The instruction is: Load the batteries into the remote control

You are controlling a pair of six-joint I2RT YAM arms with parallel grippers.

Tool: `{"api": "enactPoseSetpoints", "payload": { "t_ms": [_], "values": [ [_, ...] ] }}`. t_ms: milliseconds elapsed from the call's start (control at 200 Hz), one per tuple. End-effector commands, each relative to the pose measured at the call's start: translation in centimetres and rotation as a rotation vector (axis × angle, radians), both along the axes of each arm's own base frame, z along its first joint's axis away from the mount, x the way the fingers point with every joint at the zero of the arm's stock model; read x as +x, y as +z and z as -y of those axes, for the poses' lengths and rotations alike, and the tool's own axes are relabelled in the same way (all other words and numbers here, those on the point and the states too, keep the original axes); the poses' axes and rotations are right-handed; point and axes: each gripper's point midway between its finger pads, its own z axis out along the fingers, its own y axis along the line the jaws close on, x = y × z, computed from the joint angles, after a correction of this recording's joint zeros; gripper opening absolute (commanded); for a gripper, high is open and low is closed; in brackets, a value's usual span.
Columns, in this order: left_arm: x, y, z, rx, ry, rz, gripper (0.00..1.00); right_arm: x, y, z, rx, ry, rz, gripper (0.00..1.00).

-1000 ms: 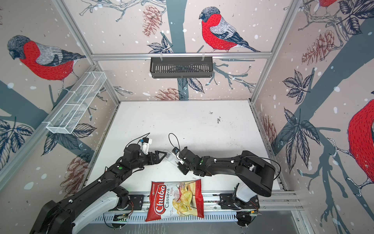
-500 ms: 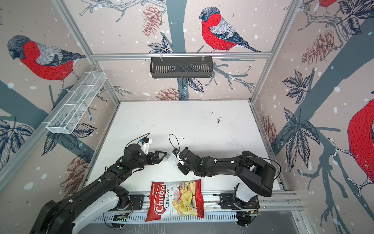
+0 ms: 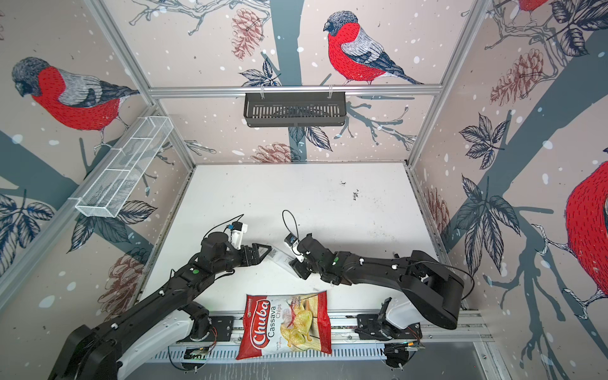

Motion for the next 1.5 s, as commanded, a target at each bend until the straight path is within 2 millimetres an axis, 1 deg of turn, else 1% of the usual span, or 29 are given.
{"api": "enactPoseSetpoints", "payload": {
  "t_ms": [0, 120, 215, 325, 365, 435, 485, 690, 866, 996, 1216, 1496],
  "values": [
    [0.2, 1.0, 0.7, -0.024, -0.037, 0.039, 0.97, 0.6, 0.5, 1.1, 0.052, -0.096, -0.096, 0.71],
    [-0.3, 0.9, 1.2, -0.05, -0.067, 0.028, 0.97, 1.4, 0.7, 2.7, 0.106, -0.194, -0.189, 0.75],
    [-0.8, 0.9, 1.7, -0.066, -0.095, 0.028, 0.97, 0.8, 0.6, 3.5, 0.122, -0.223, -0.24, 0.75],
    [-1.5, 1.5, 3.1, -0.105, -0.161, 0.036, 0.97, -0.6, -0.6, 4.1, 0.116, -0.223, -0.304, 0.69],
    [-1.8, 1.7, 3.6, -0.114, -0.186, 0.036, 0.96, -1.0, -1.0, 4.3, 0.114, -0.225, -0.322, 0.64],
    [-2.2, 1.6, 4.7, -0.109, -0.223, 0.037, 0.95, -1.7, -1.7, 4.7, 0.111, -0.226, -0.343, 0.53],
    [-2.2, 1.6, 5.3, -0.111, -0.245, 0.038, 0.94, -2.2, -1.9, 4.7, 0.118, -0.22, -0.353, 0.49],
    [-2.4, 1.4, 7.6, -0.145, -0.307, 0.031, 0.89, -3.2, -2.4, 4.3, 0.152, -0.2, -0.373, 0.39],
    [-2.3, 0.9, 9.4, -0.149, -0.35, 0.019, 0.88, -3.5, -3.1, 3.9, 0.153, -0.189, -0.386, 0.37],
    [-1.9, 0.4, 9.7, -0.156, -0.342, 0.012, 0.88, -3.6, -3.0, 3.7, 0.162, -0.183, -0.384, 0.37],
    [-2.0, -0.6, 10.3, -0.168, -0.354, -0.015, 0.88, -3.8, -3.2, 3.8, 0.168, -0.181, -0.389, 0.35],
    [-1.1, -2.0, 9.5, -0.119, -0.281, -0.016, 0.89, -4.3, -3.5, 3.2, 0.178, -0.155, -0.404, 0.32]
  ]
}}
